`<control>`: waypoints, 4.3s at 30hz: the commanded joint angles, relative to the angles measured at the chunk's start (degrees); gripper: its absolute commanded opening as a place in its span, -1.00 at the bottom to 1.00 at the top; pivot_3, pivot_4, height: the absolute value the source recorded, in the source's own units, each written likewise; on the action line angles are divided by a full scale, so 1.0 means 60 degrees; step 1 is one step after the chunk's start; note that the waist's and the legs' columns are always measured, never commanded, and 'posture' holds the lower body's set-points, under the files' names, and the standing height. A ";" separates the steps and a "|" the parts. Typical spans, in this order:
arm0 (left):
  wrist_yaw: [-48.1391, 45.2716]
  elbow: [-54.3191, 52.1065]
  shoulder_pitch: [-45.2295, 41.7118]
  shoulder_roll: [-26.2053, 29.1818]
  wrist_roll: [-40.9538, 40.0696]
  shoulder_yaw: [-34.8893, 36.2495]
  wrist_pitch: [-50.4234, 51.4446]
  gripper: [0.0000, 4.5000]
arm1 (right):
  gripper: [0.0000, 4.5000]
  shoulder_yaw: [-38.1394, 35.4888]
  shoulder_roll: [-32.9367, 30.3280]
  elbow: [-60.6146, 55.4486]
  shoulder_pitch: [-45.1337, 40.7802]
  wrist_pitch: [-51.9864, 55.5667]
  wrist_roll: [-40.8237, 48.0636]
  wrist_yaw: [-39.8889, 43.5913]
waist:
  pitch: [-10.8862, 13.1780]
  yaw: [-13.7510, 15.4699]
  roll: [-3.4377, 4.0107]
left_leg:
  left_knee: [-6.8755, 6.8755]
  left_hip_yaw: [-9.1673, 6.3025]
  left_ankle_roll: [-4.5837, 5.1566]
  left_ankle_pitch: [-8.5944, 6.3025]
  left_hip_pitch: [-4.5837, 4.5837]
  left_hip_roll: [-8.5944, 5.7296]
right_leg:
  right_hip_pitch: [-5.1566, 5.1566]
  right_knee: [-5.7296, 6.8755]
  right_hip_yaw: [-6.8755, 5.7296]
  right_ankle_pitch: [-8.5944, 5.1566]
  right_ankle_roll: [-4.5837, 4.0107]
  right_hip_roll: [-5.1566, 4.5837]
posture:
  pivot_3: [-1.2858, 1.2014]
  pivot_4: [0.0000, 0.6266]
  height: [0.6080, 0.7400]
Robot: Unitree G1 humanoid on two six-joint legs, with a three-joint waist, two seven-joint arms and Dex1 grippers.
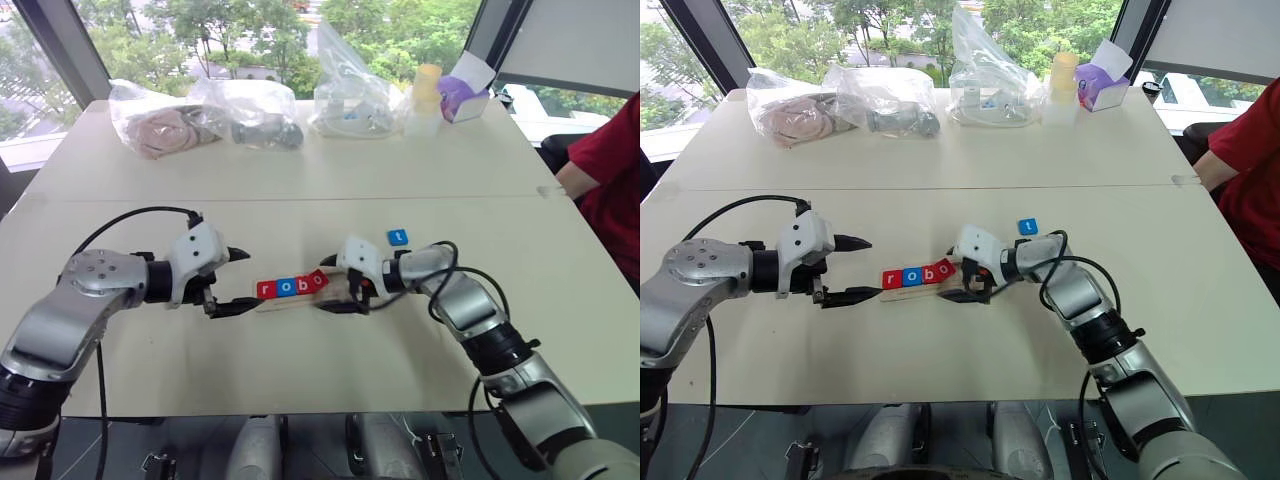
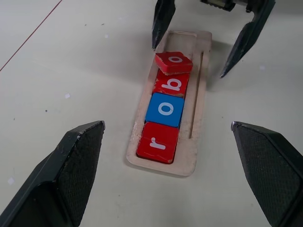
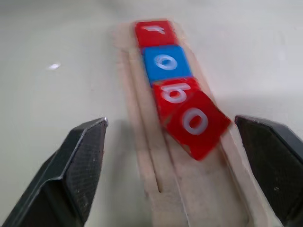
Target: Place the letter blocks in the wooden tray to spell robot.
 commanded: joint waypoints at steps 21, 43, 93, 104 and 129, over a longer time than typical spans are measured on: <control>0.0035 0.0048 -0.0144 0.0029 0.0322 -0.0016 -0.0331 1.00 | 0.97 -0.0434 0.0562 -0.2941 0.0791 0.4011 0.1089 -0.3182 | 0.0000 0.0009 -0.0001 | -0.0004 0.0003 0.0000 0.0000 -0.0004 -0.0005 | -0.0004 -0.0002 -0.0001 -0.0001 0.0000 -0.0002 | 0.03 -0.52 1.00; 0.0073 0.0113 0.0080 0.0016 0.0407 0.0126 -0.0537 1.00 | -0.50 -0.0187 -0.1082 -0.3271 0.0131 0.2391 0.1004 -0.2295 | -0.0001 0.0014 -0.0002 | -0.0004 0.0003 0.0001 0.0000 -0.0005 -0.0002 | -0.0005 -0.0003 -0.0001 -0.0002 0.0001 -0.0005 | 0.03 -0.52 1.00; 0.0464 -0.0427 0.0171 -0.0044 0.0097 0.0247 -0.0014 1.00 | 0.99 -0.0813 -0.0835 -0.1471 -0.0329 0.0249 0.0635 -0.0090 | -0.0001 0.0042 -0.0002 | -0.0003 0.0000 0.0000 0.0000 -0.0006 0.0003 | -0.0004 -0.0005 -0.0002 0.0000 0.0001 -0.0005 | 0.03 -0.52 1.00; 0.0687 -0.0328 -0.1156 -0.1221 -0.0725 0.0023 0.0401 1.00 | 0.99 -0.3918 0.0524 -0.2285 0.0455 0.3800 0.0240 -0.5773 | -0.0004 0.0005 -0.0004 | -0.0006 0.0004 0.0000 0.0000 -0.0002 -0.0008 | 0.0002 -0.0005 0.0001 0.0000 0.0002 -0.0008 | 0.03 -0.52 1.00; 0.0408 0.1351 -0.2471 -0.2528 0.0557 -0.1348 -0.0618 1.00 | -0.48 -0.3326 0.2545 -0.0860 0.1367 0.2655 -0.0669 -0.9132 | -0.0007 -0.0012 -0.0002 | -0.0005 0.0007 -0.0003 0.0002 -0.0005 -0.0016 | -0.0012 0.0021 0.0009 0.0000 0.0003 0.0001 | 0.03 -0.52 1.00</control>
